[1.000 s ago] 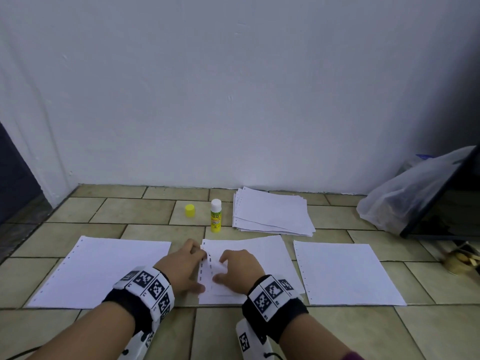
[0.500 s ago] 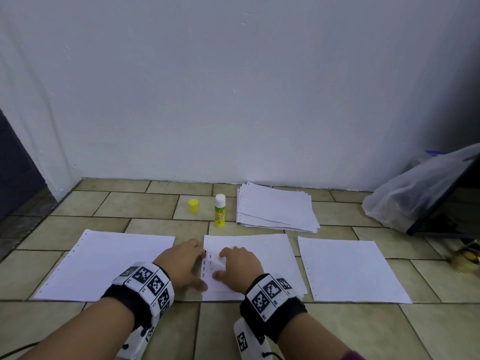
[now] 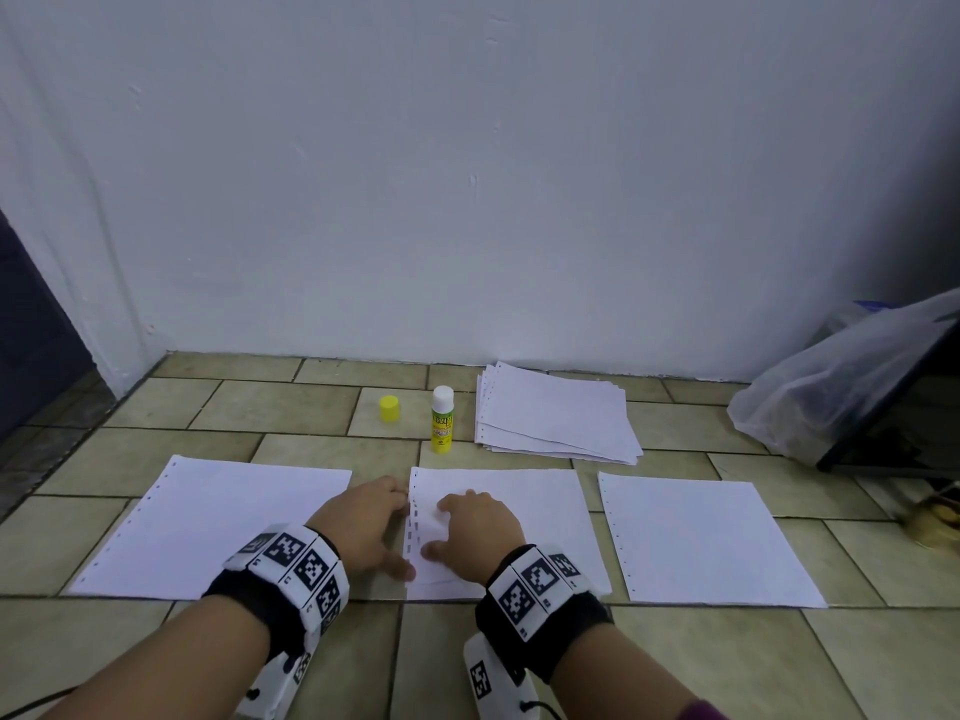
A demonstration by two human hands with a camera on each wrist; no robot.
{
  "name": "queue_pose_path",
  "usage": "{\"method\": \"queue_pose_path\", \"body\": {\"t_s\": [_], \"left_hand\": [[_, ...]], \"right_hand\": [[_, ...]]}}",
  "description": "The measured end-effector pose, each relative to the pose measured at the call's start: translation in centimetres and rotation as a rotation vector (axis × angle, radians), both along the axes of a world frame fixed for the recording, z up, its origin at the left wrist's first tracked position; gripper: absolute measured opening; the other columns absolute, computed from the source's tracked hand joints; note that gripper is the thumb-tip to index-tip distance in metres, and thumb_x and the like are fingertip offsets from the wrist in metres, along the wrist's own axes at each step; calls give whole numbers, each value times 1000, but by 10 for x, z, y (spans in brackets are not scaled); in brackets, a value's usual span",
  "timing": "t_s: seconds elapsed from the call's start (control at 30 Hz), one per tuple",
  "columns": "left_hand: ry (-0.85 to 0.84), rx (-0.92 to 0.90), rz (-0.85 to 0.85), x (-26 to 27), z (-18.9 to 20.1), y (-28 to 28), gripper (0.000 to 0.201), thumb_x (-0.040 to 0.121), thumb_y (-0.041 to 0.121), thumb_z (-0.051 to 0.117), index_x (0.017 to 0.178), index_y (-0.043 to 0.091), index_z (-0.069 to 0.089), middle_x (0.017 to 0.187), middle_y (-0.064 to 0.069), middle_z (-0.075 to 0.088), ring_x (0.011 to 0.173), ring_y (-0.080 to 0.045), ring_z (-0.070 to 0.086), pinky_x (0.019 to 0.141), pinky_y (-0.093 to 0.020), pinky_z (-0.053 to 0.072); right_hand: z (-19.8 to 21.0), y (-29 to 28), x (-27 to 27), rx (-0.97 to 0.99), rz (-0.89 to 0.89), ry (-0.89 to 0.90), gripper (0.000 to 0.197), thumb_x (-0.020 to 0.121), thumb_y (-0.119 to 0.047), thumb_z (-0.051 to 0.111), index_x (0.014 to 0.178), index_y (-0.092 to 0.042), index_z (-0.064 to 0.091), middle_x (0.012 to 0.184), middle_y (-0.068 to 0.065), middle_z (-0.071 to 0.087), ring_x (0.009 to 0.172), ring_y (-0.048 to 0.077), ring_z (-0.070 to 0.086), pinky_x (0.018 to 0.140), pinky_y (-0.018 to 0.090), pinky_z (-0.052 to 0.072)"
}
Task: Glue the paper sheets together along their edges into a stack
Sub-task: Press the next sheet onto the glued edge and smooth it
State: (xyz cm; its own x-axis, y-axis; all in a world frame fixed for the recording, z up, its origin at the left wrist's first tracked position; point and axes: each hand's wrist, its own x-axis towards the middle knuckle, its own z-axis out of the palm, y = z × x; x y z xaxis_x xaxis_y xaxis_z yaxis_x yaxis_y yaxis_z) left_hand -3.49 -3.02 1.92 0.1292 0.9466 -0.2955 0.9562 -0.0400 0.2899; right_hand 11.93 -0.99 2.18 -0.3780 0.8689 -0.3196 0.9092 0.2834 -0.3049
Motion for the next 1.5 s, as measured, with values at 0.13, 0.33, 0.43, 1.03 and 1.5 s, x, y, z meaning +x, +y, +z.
{"method": "queue_pose_path", "body": {"t_s": [0.13, 0.33, 0.43, 1.03, 1.5], "left_hand": [[-9, 5, 0, 0, 1, -1, 77, 70, 48, 79, 136, 22, 49, 136, 9, 42, 121, -11, 45, 100, -28, 41], [0, 4, 8, 0, 2, 0, 77, 69, 48, 80, 134, 22, 50, 133, 9, 44, 119, -11, 46, 99, -28, 42], [0, -5, 15, 1, 2, -1, 75, 69, 48, 80, 132, 21, 51, 131, 8, 44, 117, -12, 47, 98, -29, 43], [15, -29, -34, -4, 12, 3, 49, 85, 48, 64, 120, 18, 48, 121, 4, 43, 105, -13, 48, 93, -25, 41], [369, -84, -119, 21, 14, 8, 91, 78, 53, 71, 149, 18, 24, 154, 4, 25, 139, -19, 25, 109, -40, 35]], "right_hand": [[2, 0, 0, -5, 4, -12, 57, 87, -44, 62, 134, -16, 47, 134, 8, 48, 126, 25, 41, 104, 36, 37], [3, -1, 0, -15, 11, -25, 57, 86, -46, 62, 133, -15, 49, 134, 8, 49, 125, 25, 43, 103, 35, 38], [4, -1, -1, -8, 15, -37, 58, 86, -47, 62, 133, -15, 49, 134, 8, 50, 125, 25, 44, 103, 35, 39], [13, 1, 2, 41, 35, -96, 37, 91, -11, 54, 128, -16, 57, 124, 8, 58, 112, 26, 58, 88, 31, 48], [6, -3, -6, 104, 54, -176, 47, 91, -13, 55, 133, -11, 37, 134, 16, 35, 125, 31, 34, 89, 38, 43]]}}
